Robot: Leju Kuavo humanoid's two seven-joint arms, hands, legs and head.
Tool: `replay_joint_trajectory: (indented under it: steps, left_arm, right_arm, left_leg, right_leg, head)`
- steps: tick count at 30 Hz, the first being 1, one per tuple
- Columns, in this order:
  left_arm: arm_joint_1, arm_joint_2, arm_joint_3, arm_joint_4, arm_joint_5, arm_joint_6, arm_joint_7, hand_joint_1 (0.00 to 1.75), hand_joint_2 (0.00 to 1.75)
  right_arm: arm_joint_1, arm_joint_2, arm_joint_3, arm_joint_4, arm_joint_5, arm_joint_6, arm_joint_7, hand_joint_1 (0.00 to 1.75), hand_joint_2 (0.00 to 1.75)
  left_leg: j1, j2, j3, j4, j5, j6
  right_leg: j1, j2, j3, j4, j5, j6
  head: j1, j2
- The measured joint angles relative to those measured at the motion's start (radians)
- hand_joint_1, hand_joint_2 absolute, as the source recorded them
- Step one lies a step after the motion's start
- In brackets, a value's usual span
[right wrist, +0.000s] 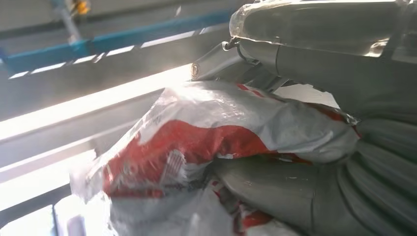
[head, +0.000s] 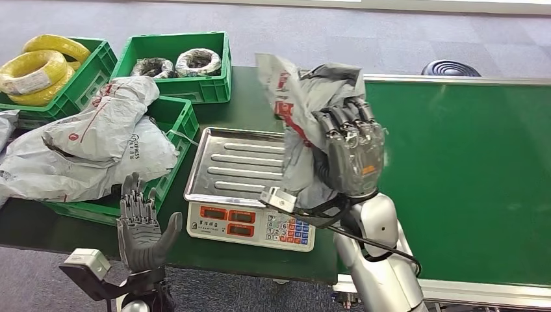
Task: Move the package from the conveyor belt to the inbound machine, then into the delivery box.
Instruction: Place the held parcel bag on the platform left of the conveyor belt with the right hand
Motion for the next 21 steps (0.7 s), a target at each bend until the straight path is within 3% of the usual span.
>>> replay_joint_trajectory:
  steps: [4, 10, 21]
  left_arm:
    - [-0.023, -0.002, -0.003, 0.016, 0.009, 0.017, 0.0, 0.0, 1.75]
    - [-0.034, -0.001, -0.011, 0.023, 0.017, 0.023, 0.0, 0.0, 1.75]
    - [-0.042, -0.001, -0.016, 0.029, 0.01, 0.025, 0.0, 0.0, 1.75]
  right_arm:
    - [-0.059, 0.032, 0.06, 0.141, 0.012, -0.001, 0.057, 1.75, 1.75]
    - [-0.121, 0.067, 0.065, 0.302, 0.011, -0.002, 0.077, 1.75, 1.75]
    - [-0.213, 0.13, -0.046, 0.689, -0.001, -0.095, 0.067, 1.75, 1.75]
  left_leg:
    - [0.0, 0.0, -0.001, 0.0, 0.0, 0.0]
    - [-0.001, 0.0, -0.001, 0.0, 0.0, 0.0]
    - [0.0, 0.0, -0.001, 0.0, 0.0, 0.0]
  right_leg:
    - [0.0, 0.0, 0.0, 0.0, 0.0, 0.0]
    - [0.0, 0.0, -0.001, -0.001, 0.0, 0.0]
    - [0.0, 0.0, -0.001, 0.0, 0.0, 0.0]
  head:
    - [0.0, 0.0]
    - [0.0, 0.0]
    - [0.0, 0.0]
